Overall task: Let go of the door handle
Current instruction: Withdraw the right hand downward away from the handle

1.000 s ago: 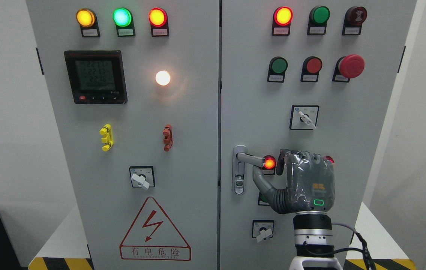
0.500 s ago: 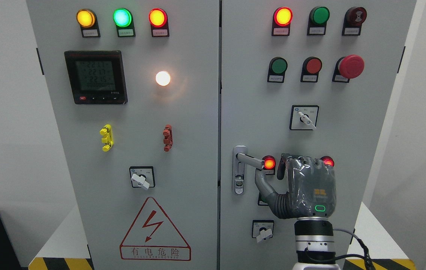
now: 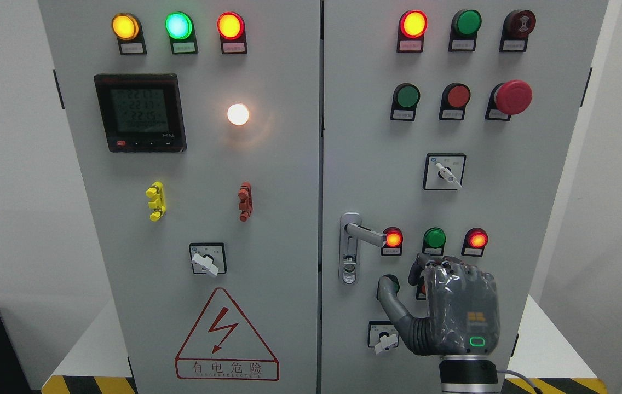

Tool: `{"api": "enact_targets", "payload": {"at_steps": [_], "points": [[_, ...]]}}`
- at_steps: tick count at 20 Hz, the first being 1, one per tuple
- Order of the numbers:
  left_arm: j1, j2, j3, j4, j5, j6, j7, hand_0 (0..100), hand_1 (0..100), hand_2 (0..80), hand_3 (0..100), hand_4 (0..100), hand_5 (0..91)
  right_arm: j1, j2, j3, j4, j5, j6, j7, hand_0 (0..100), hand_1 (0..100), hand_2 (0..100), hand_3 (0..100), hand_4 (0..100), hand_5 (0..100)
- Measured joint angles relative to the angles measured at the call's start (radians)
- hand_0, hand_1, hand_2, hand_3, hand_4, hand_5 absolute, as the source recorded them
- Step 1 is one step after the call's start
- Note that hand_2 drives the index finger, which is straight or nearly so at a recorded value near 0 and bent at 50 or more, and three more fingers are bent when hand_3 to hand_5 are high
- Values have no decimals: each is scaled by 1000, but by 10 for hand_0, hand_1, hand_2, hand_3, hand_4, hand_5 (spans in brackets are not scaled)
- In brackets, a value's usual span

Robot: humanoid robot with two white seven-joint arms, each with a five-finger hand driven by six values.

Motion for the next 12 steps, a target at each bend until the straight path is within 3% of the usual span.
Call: {"api": "enact_targets", "payload": {"at_steps": [1,8,12], "points": [[0,0,0,0,0,0,0,0,0,24,87,12,0,17,-1,-12,-14,0,-16,0,323,369,376,573,462,313],[0,0,0,0,0,0,-3,0,0,25,87,12,0,79,-2,-89,-86,-7,-87,-2,319,349,266,267,160,4],[0,0,0,0,0,0,-5,0,0,25,86,12,0,91,-3,-127,-112,-22,-99,-2,316,316,118,61,0,0]]}}
